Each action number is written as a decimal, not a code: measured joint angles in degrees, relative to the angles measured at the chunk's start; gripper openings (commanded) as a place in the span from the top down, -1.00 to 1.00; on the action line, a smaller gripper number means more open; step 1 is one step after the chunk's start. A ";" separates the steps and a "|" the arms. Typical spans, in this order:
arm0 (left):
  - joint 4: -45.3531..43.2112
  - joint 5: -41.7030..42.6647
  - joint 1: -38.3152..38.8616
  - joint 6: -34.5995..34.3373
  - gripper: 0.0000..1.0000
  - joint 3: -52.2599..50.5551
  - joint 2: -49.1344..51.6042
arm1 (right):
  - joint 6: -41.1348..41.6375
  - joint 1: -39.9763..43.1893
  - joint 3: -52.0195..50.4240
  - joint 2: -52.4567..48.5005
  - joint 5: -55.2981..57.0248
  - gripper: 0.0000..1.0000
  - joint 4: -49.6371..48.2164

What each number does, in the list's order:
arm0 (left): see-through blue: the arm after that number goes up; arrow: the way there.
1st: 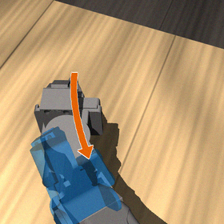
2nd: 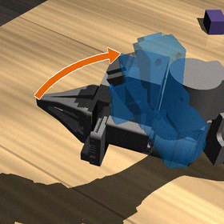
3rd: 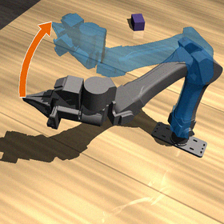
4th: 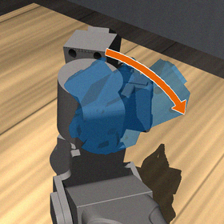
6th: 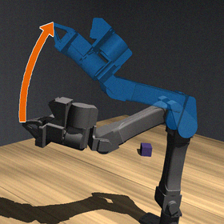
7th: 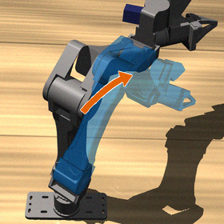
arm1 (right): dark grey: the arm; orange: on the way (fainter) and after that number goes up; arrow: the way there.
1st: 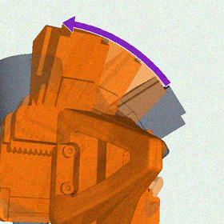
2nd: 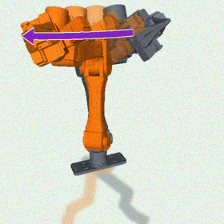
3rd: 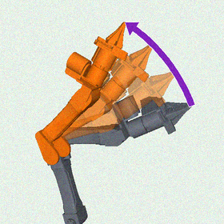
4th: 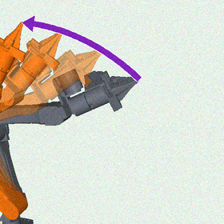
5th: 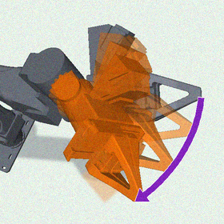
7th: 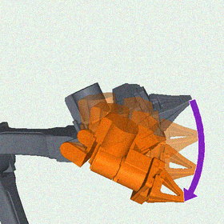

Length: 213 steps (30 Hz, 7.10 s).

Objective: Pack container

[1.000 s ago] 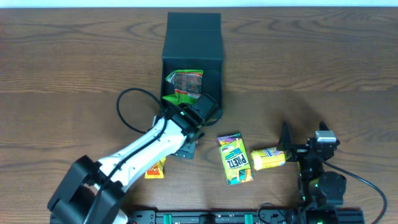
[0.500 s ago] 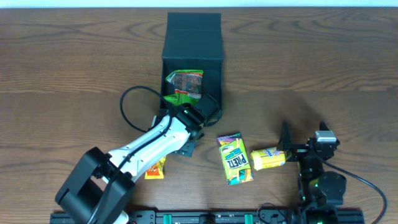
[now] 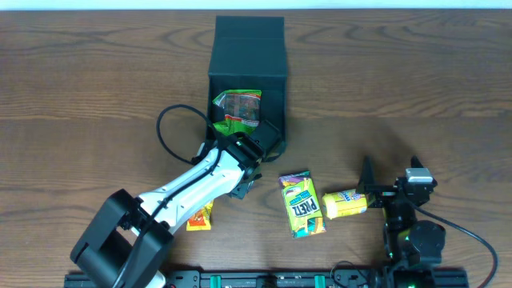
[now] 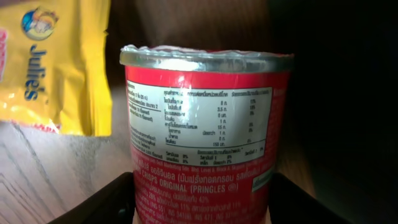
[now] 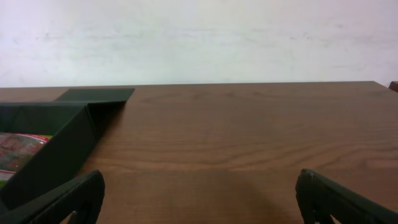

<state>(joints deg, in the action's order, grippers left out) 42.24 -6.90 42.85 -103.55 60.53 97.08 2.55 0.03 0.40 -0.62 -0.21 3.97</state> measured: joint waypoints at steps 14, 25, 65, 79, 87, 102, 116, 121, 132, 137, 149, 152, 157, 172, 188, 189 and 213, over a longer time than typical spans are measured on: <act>-0.50 1.62 -0.02 32.85 -0.15 0.02 -0.11 | -0.02 0.00 0.00 0.00 0.00 -0.98 0.00; 2.82 4.81 0.00 48.96 -0.17 0.07 -8.31 | -0.02 0.00 0.00 0.00 0.00 -0.98 0.00; -18.84 -0.59 -3.32 75.60 -0.07 10.62 0.96 | 0.00 0.00 0.00 0.00 0.00 -0.98 0.00; -19.78 4.02 -2.91 76.43 -0.09 10.62 7.15 | -0.02 0.00 0.00 0.00 -0.02 -0.99 0.00; -19.71 5.49 -2.93 76.39 -0.23 10.62 7.82 | 0.00 0.00 0.00 0.00 0.00 -0.99 0.00; -12.94 4.72 -2.89 79.52 -0.39 17.18 6.84 | 0.00 0.00 0.00 0.00 0.00 -0.99 0.00; -8.59 0.46 -2.89 83.01 0.88 20.94 4.83 | -0.02 0.00 0.00 0.00 0.00 -0.98 0.00; -7.93 0.90 -2.89 82.79 0.88 20.94 8.09 | -0.02 0.00 0.00 0.00 0.00 -0.98 0.00; -7.98 3.10 -2.89 82.36 0.88 20.92 12.79 | -0.02 0.00 0.00 0.00 0.00 -0.99 0.00; -8.22 3.50 -2.89 81.44 0.88 20.94 13.31 | -0.02 0.00 0.00 0.00 0.00 -0.98 0.00; -7.56 0.72 -2.82 80.85 0.88 21.00 10.64 | -0.02 0.00 0.00 0.00 -0.02 -0.98 -0.02; -5.01 -2.80 -2.84 80.85 0.88 21.00 4.63 | -0.02 0.00 0.00 0.00 0.00 -0.98 0.00; 2.78 -5.55 -5.16 81.07 0.88 21.03 -9.64 | 0.00 0.00 0.00 0.00 -0.02 -0.98 0.00; 21.75 9.16 -31.67 96.91 -0.50 19.58 -23.21 | 0.24 0.00 0.00 0.00 0.79 -0.98 -0.15; 9.97 13.46 -35.08 97.55 -0.90 1.46 -21.92 | 8.33 0.00 38.49 -9.55 -0.17 -0.98 42.66; 10.01 13.57 -35.10 97.55 -0.91 1.42 -21.84 | 8.70 0.00 41.38 -11.39 -0.52 -0.98 44.63; 21.84 1.75 -60.28 80.37 -0.91 1.40 -21.75 | 8.68 -11.47 55.47 -53.90 -16.74 -0.99 62.88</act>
<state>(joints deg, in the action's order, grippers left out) 64.07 -5.15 -17.43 -23.18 61.93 75.33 11.22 -11.44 55.88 -54.52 -16.95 66.85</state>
